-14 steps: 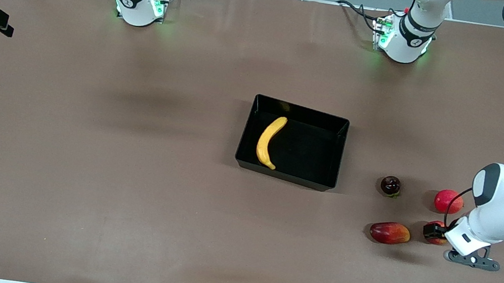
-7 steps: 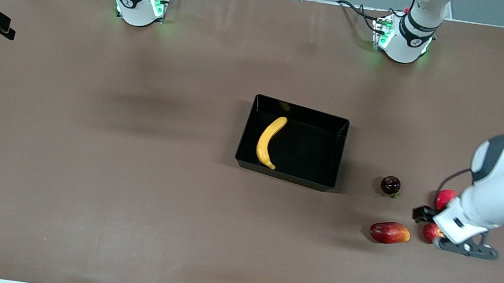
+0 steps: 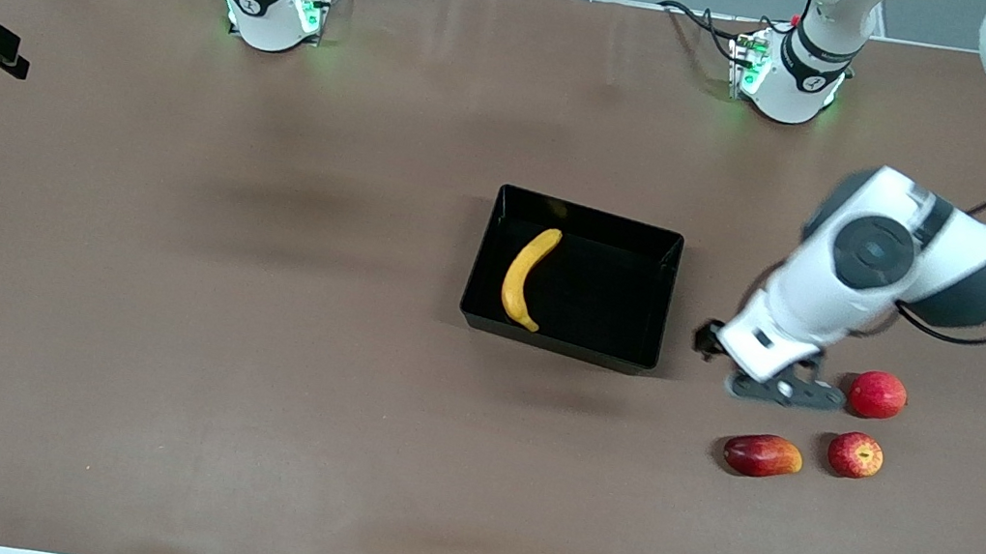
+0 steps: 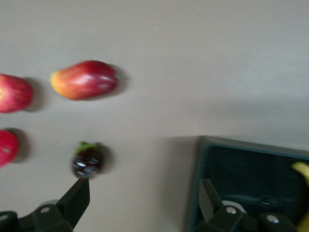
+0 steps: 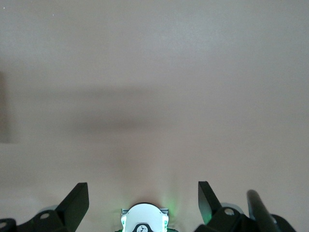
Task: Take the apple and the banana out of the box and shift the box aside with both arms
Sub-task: 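Open the left gripper and move it over the banana in the tray, then grasp the yellow banana with the left gripper while the right gripper approaches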
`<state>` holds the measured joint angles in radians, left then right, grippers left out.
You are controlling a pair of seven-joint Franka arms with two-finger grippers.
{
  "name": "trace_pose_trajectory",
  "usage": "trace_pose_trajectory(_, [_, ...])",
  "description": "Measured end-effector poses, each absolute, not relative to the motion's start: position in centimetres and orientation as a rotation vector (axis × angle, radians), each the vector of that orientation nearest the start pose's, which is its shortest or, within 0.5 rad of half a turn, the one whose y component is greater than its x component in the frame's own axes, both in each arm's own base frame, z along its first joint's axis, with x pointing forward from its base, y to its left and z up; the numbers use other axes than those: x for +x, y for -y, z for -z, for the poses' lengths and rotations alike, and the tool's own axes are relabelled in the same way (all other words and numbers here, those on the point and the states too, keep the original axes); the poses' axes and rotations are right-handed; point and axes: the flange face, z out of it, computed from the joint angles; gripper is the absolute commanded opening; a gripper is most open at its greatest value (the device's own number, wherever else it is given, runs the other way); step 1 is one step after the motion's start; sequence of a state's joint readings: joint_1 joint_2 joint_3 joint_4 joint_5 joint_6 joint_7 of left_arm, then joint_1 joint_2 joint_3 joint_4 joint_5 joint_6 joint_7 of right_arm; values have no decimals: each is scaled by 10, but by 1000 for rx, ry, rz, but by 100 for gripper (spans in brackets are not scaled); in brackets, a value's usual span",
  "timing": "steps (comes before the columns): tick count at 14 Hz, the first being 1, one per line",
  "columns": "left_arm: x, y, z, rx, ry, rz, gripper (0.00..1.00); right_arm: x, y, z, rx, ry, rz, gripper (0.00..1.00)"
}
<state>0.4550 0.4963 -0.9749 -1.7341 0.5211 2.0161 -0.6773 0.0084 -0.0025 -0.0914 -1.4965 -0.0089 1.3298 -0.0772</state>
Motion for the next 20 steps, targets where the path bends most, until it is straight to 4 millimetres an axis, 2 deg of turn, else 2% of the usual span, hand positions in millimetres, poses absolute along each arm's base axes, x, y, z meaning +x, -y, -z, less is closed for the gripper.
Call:
trace_pose_trajectory(3, [566, 295, -413, -3147, 38, 112, 100, 526, 45, -641, -3127, -11, -251, 100])
trace_pose_trajectory(5, [539, 339, -414, -3160, 70, 105, 100, 527, 45, -640, -3127, -11, -255, 100])
trace_pose_trajectory(8, [495, 404, -403, -3159, 25, 93, 100, 530, 45, -635, -3126, -12, -269, 100])
trace_pose_trajectory(10, [474, 430, -382, -3138, -44, 74, 100, 531, 45, -634, -3126, -12, -272, 100])
trace_pose_trajectory(13, [469, 437, -347, -3136, -96, -12, 100, 531, 45, -634, -3126, -12, -272, 100])
trace_pose_trajectory(16, [472, 440, -308, -3170, -184, 24, 100, 531, 44, -634, -3126, -10, -272, 100])
trace_pose_trajectory(20, [467, 437, -253, -3199, -233, 30, 100, 535, 44, -627, -3124, -9, -292, 100])
